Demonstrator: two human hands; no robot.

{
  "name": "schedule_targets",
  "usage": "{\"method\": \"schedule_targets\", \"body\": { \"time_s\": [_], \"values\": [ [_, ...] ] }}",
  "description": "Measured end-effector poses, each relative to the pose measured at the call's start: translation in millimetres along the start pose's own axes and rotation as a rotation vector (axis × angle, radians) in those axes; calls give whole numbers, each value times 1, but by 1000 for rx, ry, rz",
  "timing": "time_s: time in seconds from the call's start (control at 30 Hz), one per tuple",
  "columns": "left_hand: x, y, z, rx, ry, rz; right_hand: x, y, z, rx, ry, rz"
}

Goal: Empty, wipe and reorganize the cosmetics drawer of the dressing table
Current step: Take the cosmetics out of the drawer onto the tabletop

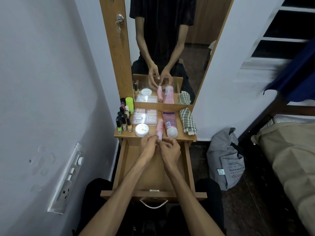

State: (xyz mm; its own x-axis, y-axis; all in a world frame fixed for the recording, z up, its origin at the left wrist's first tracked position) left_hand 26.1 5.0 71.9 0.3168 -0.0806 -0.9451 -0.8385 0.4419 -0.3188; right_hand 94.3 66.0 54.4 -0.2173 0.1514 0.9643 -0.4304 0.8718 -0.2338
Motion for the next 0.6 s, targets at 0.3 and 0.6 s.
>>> {"method": "schedule_targets", "body": {
  "time_s": [0.3, 0.6],
  "values": [
    [-8, 0, 9, 15, -23, 16, -5, 13, 10, -124, -8, 22],
    [-8, 7, 12, -21, -31, -3, -12, 18, -1, -83, -41, 52]
  ]
}}
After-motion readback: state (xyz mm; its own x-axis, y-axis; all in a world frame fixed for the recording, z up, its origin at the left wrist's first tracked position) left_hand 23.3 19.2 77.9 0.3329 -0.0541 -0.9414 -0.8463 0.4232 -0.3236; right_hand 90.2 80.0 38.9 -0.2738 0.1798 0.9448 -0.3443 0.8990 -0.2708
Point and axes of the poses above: each hand's wrist, its own y-axis towards the middle knuckle, its own z-axis out of the palm, x = y × z, the point moved 1 cm from there along y, towards the middle knuckle, and after that the axes turned 2 degrees about -y, right-handed, at the moved point
